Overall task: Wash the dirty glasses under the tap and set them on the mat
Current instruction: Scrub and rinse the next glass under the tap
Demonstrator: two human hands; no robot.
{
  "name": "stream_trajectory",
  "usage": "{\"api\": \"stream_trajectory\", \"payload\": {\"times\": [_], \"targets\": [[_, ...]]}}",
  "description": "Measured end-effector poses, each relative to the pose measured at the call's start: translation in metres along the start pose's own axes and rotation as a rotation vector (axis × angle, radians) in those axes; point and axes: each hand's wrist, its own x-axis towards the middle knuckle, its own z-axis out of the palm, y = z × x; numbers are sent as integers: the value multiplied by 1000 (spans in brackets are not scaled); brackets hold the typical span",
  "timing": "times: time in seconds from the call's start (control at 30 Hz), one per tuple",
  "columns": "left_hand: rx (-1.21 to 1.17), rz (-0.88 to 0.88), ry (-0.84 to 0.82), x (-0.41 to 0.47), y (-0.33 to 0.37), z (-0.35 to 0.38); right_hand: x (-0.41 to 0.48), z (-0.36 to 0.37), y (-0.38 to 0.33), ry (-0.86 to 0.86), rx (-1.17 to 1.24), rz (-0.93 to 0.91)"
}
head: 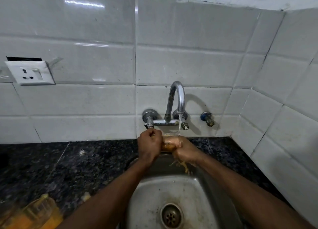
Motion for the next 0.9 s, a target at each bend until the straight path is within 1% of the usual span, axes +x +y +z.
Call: {"api": "stream_trajectory", "payload": {"times": [0.03, 0.07, 0.1, 0.13, 0.17, 0.2, 0.23, 0.27, 0.3, 0.33, 0.37, 0.4, 0.43, 0.47, 0.5, 0.53, 0.57, 0.6, 0.63, 0.67, 0.7, 0.73, 0.8, 0.83, 0.87, 0.9], "targets": [[0, -171, -71, 5, 3, -1, -1, -1, 1, -44, -69, -43], [6, -373, -192, 7, 7, -3, -3, -3, 1, -109, -156, -82], [18, -533, -304, 9, 12, -8, -4, -5, 2, -142, -223, -82], [23, -576, -359, 9, 14, -10, -5, -7, 2, -138, -245, -57], [13, -524, -348, 9, 15, -10, -4, -10, 2, -122, -214, -26], [-18, -382, -266, 7, 14, -7, -2, -12, 3, -100, -150, -3], [-24, -193, -155, 4, 12, -5, -1, -13, 1, -75, -73, 13], [-26, -4, -79, -3, 12, -4, 1, -15, 1, -52, -7, 20], [-29, 99, -28, -6, 10, -2, 2, -16, 1, -41, 0, 19], [-22, 99, -9, -6, 11, -1, 2, -16, 0, -46, -10, -8], [-8, 0, -15, 1, 9, 1, 0, -14, -2, -68, -51, -40], [9, -158, -68, 7, 10, 1, -3, -11, -4, -97, -93, -67], [30, -331, -152, 12, 12, -1, -5, -9, -5, -125, -140, -81], [16, -463, -241, 12, 15, -4, -7, -8, -6, -150, -179, -83], [-23, -502, -293, 10, 16, -7, -8, -7, -6, -165, -193, -75], [-77, -449, -283, 8, 16, -8, -6, -6, -6, -166, -170, -69], [-128, -307, -241, 7, 11, -7, -3, -7, -5, -131, -102, -54], [-150, -119, -180, 2, 7, -7, -1, -9, -4, -76, -13, -19], [-136, 42, -130, -4, 4, -8, 0, -9, -3, -45, 60, 11], [-106, 136, -87, -7, 3, -8, 1, -8, -2, -42, 83, 27], [-86, 135, -59, -4, 2, -7, 2, -7, -3, -48, 59, 11], [-90, 40, -67, 1, 3, -6, 3, -6, 0, -59, -10, -31], [-124, -274, -163, 9, 11, -8, 3, -3, 0, -115, -142, -122], [-147, -391, -210, 9, 17, -10, 3, -4, -1, -109, -166, -119], [-140, -394, -217, 10, 17, -10, 2, -5, -3, -79, -151, -102], [-120, -290, -178, 11, 16, -9, 4, -7, -2, -53, -112, -83]]}}
